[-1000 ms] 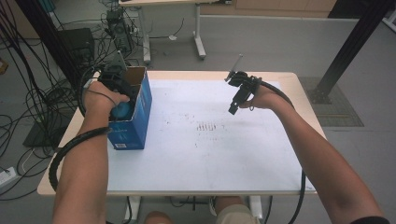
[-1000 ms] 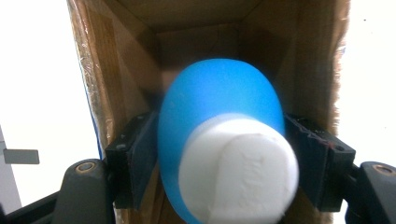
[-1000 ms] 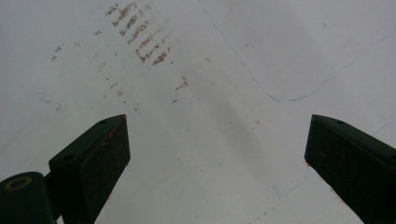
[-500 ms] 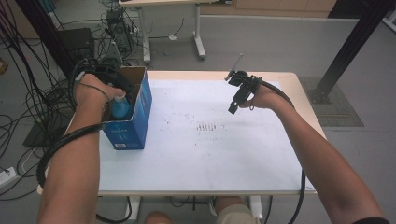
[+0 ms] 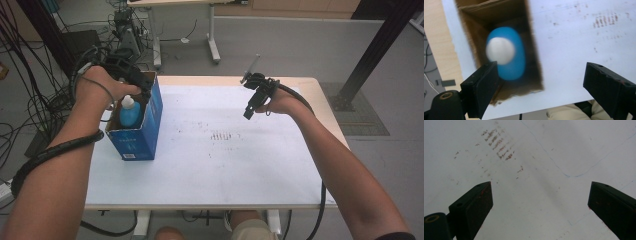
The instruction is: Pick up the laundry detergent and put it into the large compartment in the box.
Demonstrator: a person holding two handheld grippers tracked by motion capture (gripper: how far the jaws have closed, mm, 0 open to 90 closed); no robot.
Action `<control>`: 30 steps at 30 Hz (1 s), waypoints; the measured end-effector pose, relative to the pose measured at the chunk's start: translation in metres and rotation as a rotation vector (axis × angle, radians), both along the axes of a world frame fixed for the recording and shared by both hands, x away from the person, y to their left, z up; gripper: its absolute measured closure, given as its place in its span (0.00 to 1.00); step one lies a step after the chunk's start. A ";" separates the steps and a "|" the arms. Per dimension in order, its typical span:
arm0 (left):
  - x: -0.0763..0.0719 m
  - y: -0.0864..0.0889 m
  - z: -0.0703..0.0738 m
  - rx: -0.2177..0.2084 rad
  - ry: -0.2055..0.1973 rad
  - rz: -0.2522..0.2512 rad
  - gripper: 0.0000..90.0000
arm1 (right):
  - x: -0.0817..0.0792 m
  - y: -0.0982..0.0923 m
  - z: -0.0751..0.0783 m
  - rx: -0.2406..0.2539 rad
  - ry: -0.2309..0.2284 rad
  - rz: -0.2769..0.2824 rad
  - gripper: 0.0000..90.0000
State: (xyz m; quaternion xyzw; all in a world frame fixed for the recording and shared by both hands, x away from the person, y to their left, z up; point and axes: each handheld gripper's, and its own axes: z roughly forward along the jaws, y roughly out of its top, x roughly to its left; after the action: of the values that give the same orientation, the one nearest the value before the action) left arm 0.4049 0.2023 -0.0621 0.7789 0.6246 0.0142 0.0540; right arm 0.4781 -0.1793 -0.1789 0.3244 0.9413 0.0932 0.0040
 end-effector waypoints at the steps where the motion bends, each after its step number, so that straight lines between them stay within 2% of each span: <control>1: -0.001 -0.007 0.002 0.002 -0.005 -0.018 0.14 | 0.000 0.001 0.001 -0.003 0.001 -0.002 0.06; 5: -0.003 -0.028 0.009 0.010 -0.010 -0.080 0.14 | -0.002 0.000 0.003 -0.002 -0.002 -0.013 0.06; 12: -0.009 -0.058 0.014 0.040 -0.024 -0.146 0.13 | -0.003 -0.002 0.005 -0.003 -0.010 -0.017 0.06; 17: -0.011 -0.076 0.014 0.061 -0.021 -0.178 0.13 | -0.004 -0.003 0.007 0.000 -0.008 -0.017 0.06; 30: -0.008 -0.106 0.012 0.053 -0.008 -0.232 0.14 | -0.004 -0.006 0.007 0.002 -0.011 -0.020 0.06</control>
State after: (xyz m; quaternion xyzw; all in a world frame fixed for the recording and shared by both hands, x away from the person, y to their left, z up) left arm 0.3972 0.0965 -0.0504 0.8470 0.5297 0.0274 0.0370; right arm 0.4742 -0.1850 -0.1716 0.3330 0.9380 0.0957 0.0100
